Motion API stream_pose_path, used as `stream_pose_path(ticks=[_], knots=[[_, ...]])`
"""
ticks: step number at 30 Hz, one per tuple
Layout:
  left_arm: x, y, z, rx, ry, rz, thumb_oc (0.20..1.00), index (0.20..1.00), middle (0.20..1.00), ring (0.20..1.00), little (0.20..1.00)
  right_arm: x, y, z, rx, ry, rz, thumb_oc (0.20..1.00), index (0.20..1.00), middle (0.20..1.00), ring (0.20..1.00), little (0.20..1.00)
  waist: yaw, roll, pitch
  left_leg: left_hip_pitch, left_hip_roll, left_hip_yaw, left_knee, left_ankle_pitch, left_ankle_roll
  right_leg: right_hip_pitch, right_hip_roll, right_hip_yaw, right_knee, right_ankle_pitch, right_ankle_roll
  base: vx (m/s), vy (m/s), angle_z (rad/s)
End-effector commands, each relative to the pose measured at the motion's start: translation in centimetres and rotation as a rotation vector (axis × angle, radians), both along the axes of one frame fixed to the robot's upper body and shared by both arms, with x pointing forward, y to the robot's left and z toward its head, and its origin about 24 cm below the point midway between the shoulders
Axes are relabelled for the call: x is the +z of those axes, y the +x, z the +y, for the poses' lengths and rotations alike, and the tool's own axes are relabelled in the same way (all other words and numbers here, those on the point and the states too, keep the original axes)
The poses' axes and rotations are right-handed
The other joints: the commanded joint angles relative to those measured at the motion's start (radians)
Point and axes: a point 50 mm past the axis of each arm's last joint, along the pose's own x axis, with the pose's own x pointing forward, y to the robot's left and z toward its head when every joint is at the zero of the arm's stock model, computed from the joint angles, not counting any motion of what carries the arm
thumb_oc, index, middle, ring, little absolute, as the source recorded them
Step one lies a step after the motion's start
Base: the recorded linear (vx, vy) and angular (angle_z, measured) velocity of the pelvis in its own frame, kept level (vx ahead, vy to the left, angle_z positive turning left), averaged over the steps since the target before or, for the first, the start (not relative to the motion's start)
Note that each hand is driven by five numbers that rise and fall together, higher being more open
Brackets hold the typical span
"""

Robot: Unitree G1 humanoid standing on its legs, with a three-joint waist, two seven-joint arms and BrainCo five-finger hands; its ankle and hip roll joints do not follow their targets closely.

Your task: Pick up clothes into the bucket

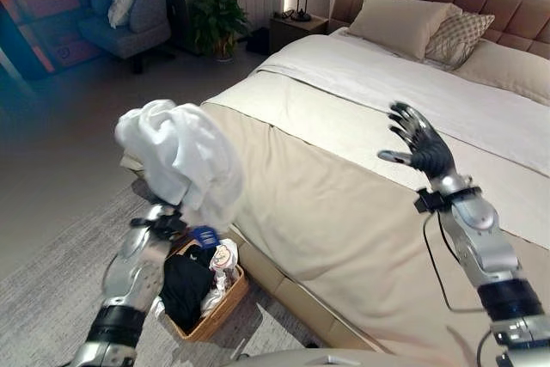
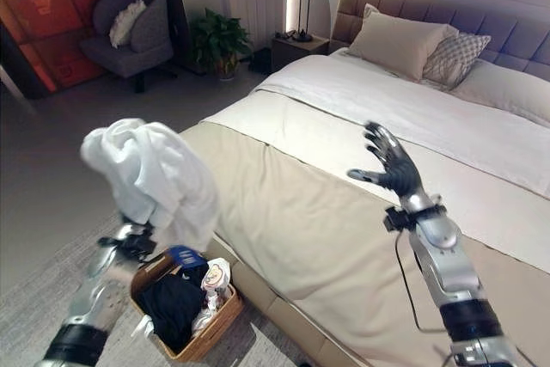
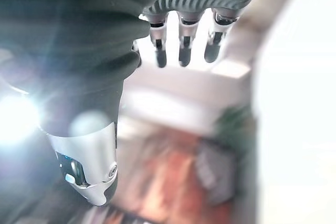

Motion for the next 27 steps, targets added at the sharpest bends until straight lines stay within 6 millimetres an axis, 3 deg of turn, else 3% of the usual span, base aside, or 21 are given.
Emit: stream_pose_path(ticks=[1, 3, 10, 15, 17, 19, 27], knots=[[2.1, -0.5, 3.6, 0.234, 0.303, -0.068, 0.2, 0.2, 0.2, 0.2, 0.2, -1.1, -0.3, -1.8, -0.135, 0.027, -0.006, 1.0, 1.0, 1.0, 1.0, 1.0, 0.021, -0.032, -0.015, 0.008, -0.006, 0.006, 0.048, -0.091, 0.014, -0.007, -0.089, 0.006, 0.07, -0.034, 0.093, 0.0, 0.022, -0.03], [1.6, -2.0, 5.4, 0.407, 0.42, -0.026, 0.2, 0.2, 0.2, 0.2, 0.2, -5.4, -2.3, -3.4, -0.271, 0.085, 0.142, 1.0, 1.0, 1.0, 1.0, 1.0, 0.022, -0.035, -0.009, 0.003, -0.006, 0.005, 0.052, -0.094, 0.014, -0.01, -0.088, 0.008, 0.071, -0.037, 0.091, 0.0, 0.0, 0.0], [0.8, -4.3, 8.9, 0.77, 0.758, 0.111, 0.2, 0.2, 0.2, 0.2, 0.2, -14.9, -9.4, -6.1, -0.635, 0.149, 0.515, 1.0, 1.0, 1.0, 1.0, 1.0, 0.017, -0.044, 0.015, -0.01, -0.003, 0.006, 0.057, -0.099, 0.01, -0.018, -0.084, 0.009, 0.069, -0.041, 0.092, 0.0, 0.0, 0.0], [0.3, -4.1, 9.9, 0.81, 0.831, 0.166, 0.2, 0.2, 0.2, 0.2, 0.2, -17.6, -12.2, -7.2, -0.713, 0.044, 0.689, 1.0, 1.0, 1.0, 1.0, 1.0, 0.015, -0.053, 0.049, -0.047, -0.003, 0.006, 0.081, -0.099, 0.01, -0.048, -0.085, 0.011, 0.081, -0.036, 0.093, -0.07, 0.01, -0.03], [0.4, -3.9, 10.2, 0.824, 0.866, 0.179, 0.2, 0.2, 0.2, 0.2, 0.2, -18.5, -13.3, -7.3, -0.731, -0.005, 0.759, 1.0, 1.0, 1.0, 1.0, 1.0, 0.012, -0.061, 0.09, -0.092, -0.006, 0.002, 0.11, -0.097, 0.01, -0.086, -0.087, 0.013, 0.096, -0.029, 0.093, -0.15, 0.018, -0.05], [0.3, -3.6, 10.5, 0.839, 0.869, 0.194, 0.2, 0.2, 0.2, 0.2, 0.2, -18.8, -13.6, -7.3, -0.719, -0.049, 0.787, 1.0, 1.0, 1.0, 1.0, 1.0, 0.01, -0.065, 0.107, -0.118, -0.008, 0.002, 0.127, -0.096, 0.011, -0.107, -0.089, 0.017, 0.105, -0.025, 0.092, -0.16, 0.014, -0.04], [3.3, -0.7, 11.3, 0.878, 0.941, 0.121, 0.2, 0.2, 0.2, 0.2, 0.2, -20.9, -14.0, -4.3, -0.6, -0.098, 0.879, 1.0, 1.0, 1.0, 1.0, 1.0, -0.004, -0.106, 0.24, -0.319, -0.004, -0.017, 0.272, -0.1, 0.011, -0.27, -0.102, 0.024, 0.179, -0.004, 0.084, -0.13, 0.007, 0.0]])
